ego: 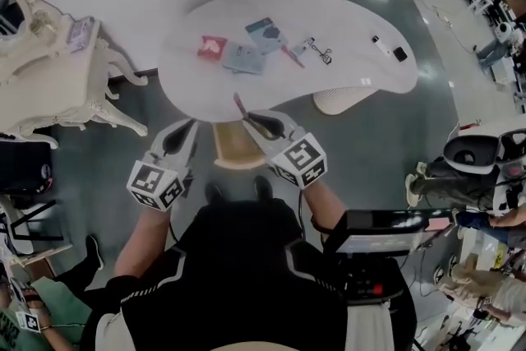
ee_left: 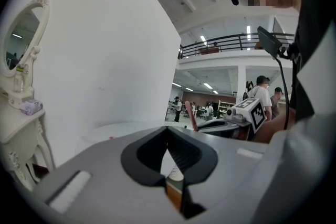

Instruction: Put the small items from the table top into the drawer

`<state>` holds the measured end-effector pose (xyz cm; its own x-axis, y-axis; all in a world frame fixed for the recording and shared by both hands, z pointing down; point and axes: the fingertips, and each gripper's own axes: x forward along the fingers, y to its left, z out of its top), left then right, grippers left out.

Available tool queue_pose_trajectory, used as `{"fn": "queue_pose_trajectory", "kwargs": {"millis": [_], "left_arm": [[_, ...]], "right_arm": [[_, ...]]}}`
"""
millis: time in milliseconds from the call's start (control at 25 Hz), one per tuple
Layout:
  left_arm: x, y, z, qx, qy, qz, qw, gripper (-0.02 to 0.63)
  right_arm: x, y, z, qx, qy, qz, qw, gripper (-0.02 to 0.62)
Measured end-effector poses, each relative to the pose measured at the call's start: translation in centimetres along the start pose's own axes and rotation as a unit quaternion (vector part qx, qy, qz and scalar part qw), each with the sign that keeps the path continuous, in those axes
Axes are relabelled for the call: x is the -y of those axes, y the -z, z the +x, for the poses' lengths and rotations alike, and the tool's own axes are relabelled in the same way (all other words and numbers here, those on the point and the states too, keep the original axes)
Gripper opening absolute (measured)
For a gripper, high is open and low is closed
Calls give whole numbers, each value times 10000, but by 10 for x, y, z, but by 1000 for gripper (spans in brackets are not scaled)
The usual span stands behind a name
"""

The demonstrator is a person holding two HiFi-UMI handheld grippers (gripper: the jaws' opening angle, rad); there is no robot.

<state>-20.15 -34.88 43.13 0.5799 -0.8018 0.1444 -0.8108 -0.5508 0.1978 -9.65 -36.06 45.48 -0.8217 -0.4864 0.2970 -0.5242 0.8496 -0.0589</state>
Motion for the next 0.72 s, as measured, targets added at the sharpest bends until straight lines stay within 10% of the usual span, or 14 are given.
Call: {"fn": "queue_pose_trajectory", "kwargs": {"millis": [720], "left_arm": [[-16, 116, 12, -1029, -543, -205, 9930, 0]], "right_arm": [[-11, 138, 44, -1737, -1355, -922, 9711, 46]]}}
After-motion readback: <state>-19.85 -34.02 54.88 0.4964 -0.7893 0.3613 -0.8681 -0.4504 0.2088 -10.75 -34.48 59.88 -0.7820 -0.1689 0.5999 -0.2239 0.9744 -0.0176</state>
